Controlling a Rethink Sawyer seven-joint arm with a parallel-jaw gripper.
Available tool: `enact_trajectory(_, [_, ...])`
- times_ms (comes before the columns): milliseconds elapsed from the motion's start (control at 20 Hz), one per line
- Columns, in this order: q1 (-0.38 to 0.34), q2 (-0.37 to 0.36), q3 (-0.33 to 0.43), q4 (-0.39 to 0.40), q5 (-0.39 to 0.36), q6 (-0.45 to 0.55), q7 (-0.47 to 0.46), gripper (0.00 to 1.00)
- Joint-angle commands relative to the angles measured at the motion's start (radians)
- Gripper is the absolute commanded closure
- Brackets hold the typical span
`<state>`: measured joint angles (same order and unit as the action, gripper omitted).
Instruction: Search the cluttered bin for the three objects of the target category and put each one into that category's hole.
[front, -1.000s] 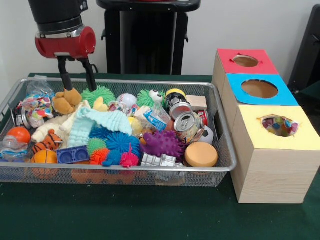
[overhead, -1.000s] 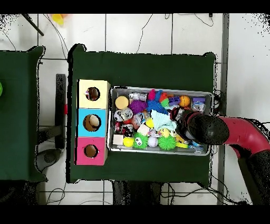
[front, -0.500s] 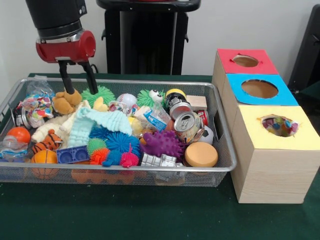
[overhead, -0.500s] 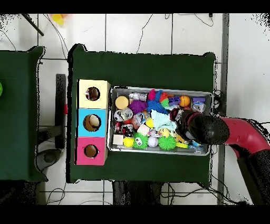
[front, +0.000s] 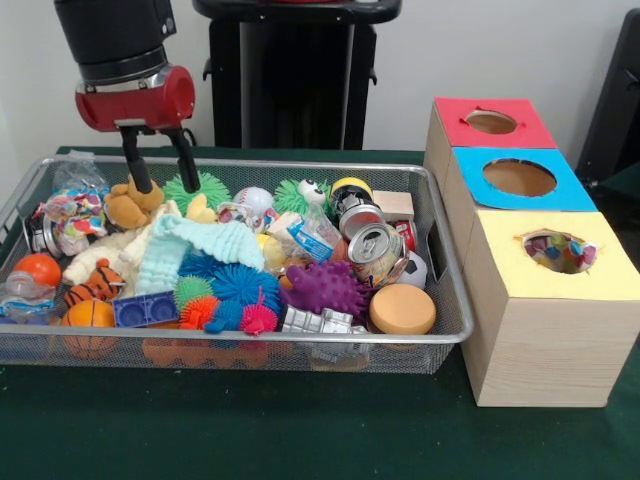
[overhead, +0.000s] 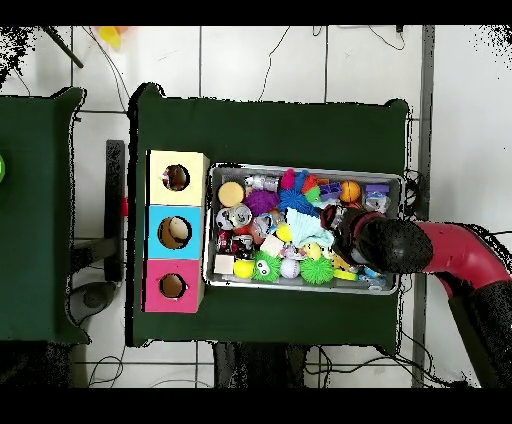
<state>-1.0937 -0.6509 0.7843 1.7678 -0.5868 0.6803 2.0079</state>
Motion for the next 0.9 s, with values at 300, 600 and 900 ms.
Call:
enact_trajectory(300, [-0.054, -0.010, 0.053, -0.058, -0.090, 0.104, -0.413, 0.00])
enact_trajectory(600, [-0.061, -0.014, 0.068, -0.089, -0.095, 0.149, -0.496, 0.00])
enact_trajectory(900, [-0.080, -0.034, 0.066, -0.097, -0.087, 0.182, -0.553, 0.00])
